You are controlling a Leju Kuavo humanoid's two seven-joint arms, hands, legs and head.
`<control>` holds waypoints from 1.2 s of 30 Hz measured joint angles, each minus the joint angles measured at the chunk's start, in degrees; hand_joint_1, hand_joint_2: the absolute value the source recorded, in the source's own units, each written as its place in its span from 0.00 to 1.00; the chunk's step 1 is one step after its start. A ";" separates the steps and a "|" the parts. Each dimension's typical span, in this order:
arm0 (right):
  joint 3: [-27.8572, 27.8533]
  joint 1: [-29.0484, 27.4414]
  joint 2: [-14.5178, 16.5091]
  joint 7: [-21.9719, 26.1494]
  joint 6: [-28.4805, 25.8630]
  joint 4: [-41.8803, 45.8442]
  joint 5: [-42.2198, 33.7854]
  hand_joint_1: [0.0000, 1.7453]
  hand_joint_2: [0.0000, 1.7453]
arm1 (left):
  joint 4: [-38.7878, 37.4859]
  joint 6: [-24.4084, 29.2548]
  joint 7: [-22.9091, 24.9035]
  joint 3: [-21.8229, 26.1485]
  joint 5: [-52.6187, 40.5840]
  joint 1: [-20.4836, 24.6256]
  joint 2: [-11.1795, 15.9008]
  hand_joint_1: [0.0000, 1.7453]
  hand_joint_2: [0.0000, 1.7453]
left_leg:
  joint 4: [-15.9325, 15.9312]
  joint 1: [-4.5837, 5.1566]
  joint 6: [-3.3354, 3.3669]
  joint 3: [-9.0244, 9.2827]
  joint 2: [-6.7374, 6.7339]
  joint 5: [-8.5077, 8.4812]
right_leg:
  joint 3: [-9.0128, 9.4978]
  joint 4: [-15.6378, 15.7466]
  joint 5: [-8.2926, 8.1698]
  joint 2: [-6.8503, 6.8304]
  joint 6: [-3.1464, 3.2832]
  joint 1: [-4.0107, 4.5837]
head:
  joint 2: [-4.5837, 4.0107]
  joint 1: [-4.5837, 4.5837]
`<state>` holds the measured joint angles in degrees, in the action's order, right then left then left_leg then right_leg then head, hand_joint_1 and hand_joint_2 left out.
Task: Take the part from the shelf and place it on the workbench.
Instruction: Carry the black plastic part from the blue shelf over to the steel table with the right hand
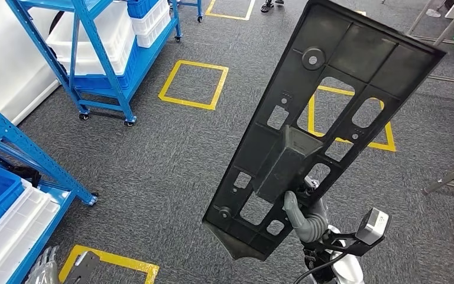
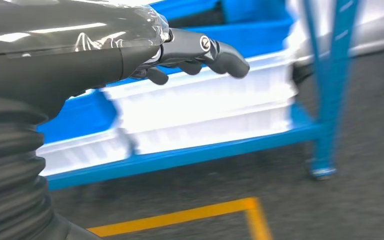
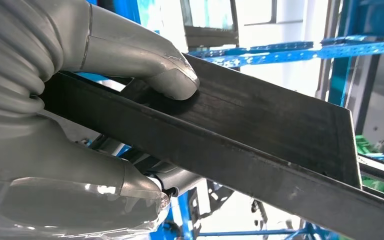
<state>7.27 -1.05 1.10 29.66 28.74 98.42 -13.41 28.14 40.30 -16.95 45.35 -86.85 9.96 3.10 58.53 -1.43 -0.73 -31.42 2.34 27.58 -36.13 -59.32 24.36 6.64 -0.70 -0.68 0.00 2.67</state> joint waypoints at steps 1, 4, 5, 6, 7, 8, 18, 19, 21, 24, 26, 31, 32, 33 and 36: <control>0.02 -0.24 0.00 -0.01 -0.03 0.07 0.04 1.00 1.00 | 0.48 0.01 -1.02 -0.12 0.52 0.51 -0.74 0.00 1.00 | -0.16 0.08 0.52 -0.01 -0.54 -0.22 | -0.42 -0.77 0.53 -0.92 -0.25 -0.02 | 0.00 -0.01; 0.26 -0.41 0.01 -0.04 -0.01 0.16 0.19 1.00 1.00 | 0.74 0.02 -2.91 -0.16 1.32 1.31 -2.43 0.00 1.00 | -0.47 0.48 1.44 -0.16 -2.40 -0.56 | -4.59 -9.73 5.44 -5.26 -0.46 0.23 | 0.00 -0.01; 0.36 -0.46 0.01 -0.04 0.00 0.16 0.19 1.00 1.00 | 0.71 0.02 -3.22 -0.15 1.42 1.35 -2.83 0.00 1.00 | -0.46 0.70 1.55 -0.25 -3.14 -0.55 | -6.31 -13.39 6.90 -5.83 -0.46 0.25 | 0.00 -0.01; 0.43 -0.54 0.01 -0.04 -0.01 0.16 0.19 1.00 1.00 | 0.68 0.02 -3.40 -0.15 1.58 1.38 -3.23 0.00 1.00 | -0.45 0.89 1.63 -0.30 -3.87 -0.53 | -7.33 -15.65 7.49 -6.08 -0.38 0.28 | 0.00 -0.01; 0.49 -0.60 0.01 -0.04 -0.02 0.15 0.19 1.00 1.00 | 0.66 0.02 -3.48 -0.19 1.88 1.43 -3.61 0.00 1.00 | -0.45 1.06 1.70 -0.30 -4.57 -0.50 | -7.27 -15.77 7.03 -6.21 -0.21 0.34 | 0.00 -0.01; 0.56 -0.58 0.01 -0.04 -0.05 0.15 0.19 1.00 1.00 | 0.65 0.02 -3.51 -0.33 2.34 1.48 -3.99 0.00 1.00 | -0.45 1.20 1.75 -0.26 -5.23 -0.45 | -6.04 -13.62 5.68 -6.42 0.07 0.44 | 0.00 -0.01; 0.92 0.00 0.04 -0.03 -0.84 0.24 0.34 1.00 1.00 | -8.39 -11.01 10.66 -3.46 2.62 2.11 -6.67 0.00 1.00 | 4.19 1.68 0.02 -1.50 -5.10 3.41 | 1.72 1.61 0.70 -8.05 3.14 1.23 | 0.00 0.00; 0.95 -0.01 0.07 -0.02 -0.73 0.26 0.34 1.00 1.00 | -9.56 -13.34 13.13 -2.89 4.53 1.13 -6.87 0.00 1.00 | 7.88 1.51 -0.17 -3.11 -3.81 5.27 | 1.73 1.65 0.66 -7.16 3.26 1.18 | 0.00 0.00; 0.93 -0.11 0.09 -0.07 -0.44 0.22 0.27 1.00 1.00 | -11.29 -16.10 15.19 -0.54 9.29 -1.56 -7.11 0.00 1.00 | 14.63 1.26 -0.45 -6.41 -3.00 7.66 | 1.72 1.58 0.66 -5.09 3.31 1.14 | 0.00 0.00; 0.74 -0.16 0.10 -0.16 -0.05 0.12 0.10 1.00 1.00 | -12.94 -17.62 15.46 3.44 12.99 -4.46 -7.39 0.00 1.00 | 10.68 1.01 -0.54 -5.43 -2.36 3.54 | 1.78 1.18 0.78 -2.47 3.03 1.00 | 0.00 0.00; 0.67 -0.13 0.10 -0.18 0.10 0.11 0.06 1.00 1.00 | -13.67 -18.29 16.14 4.71 12.48 -4.96 -7.70 0.00 1.00 | 3.13 0.81 -0.34 -2.36 -0.45 0.23 | 1.69 0.72 1.03 -1.59 2.55 0.95 | 0.00 0.00; 0.32 -0.43 0.11 -0.19 0.20 0.12 -0.01 1.00 1.00 | -14.59 -18.80 17.51 5.35 10.66 -5.17 -9.11 0.00 1.00 | -0.55 0.93 1.27 -0.86 -0.63 -1.11 | 1.06 0.32 1.21 -0.70 0.83 0.79 | 0.00 -0.01; 0.20 -0.51 0.10 -0.17 0.20 0.12 0.00 1.00 1.00 | -14.65 -18.74 17.36 5.35 10.51 -5.17 -9.38 0.00 1.00 | -0.86 0.88 1.67 -0.80 -1.18 -1.32 | 0.50 -0.84 2.10 -1.67 0.56 0.82 | 0.00 -0.01; 0.12 -0.56 0.10 -0.15 0.19 0.12 0.01 1.00 1.00 | -14.68 -18.63 17.07 5.36 10.37 -5.22 -9.66 0.00 1.00 | -1.13 0.84 1.97 -0.77 -1.78 -1.49 | -0.61 -3.24 3.66 -3.03 0.33 0.83 | 0.00 -0.01; 0.02 -0.93 0.10 -0.06 0.15 0.07 0.02 1.00 1.00 | -14.75 -18.20 15.79 5.36 10.15 -5.60 -10.22 0.00 1.00 | -1.19 1.13 2.24 -0.91 -3.71 -1.49 | -5.75 -14.19 8.85 -5.95 -0.30 0.50 | 0.00 -0.01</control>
<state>7.29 -1.98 1.20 29.60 28.89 98.49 -13.40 13.39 22.10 -1.15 50.71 -76.70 4.36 -7.11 57.34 -0.30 1.50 -32.33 -1.37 26.09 -41.88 -73.51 33.21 0.70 -1.01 -0.18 0.00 2.66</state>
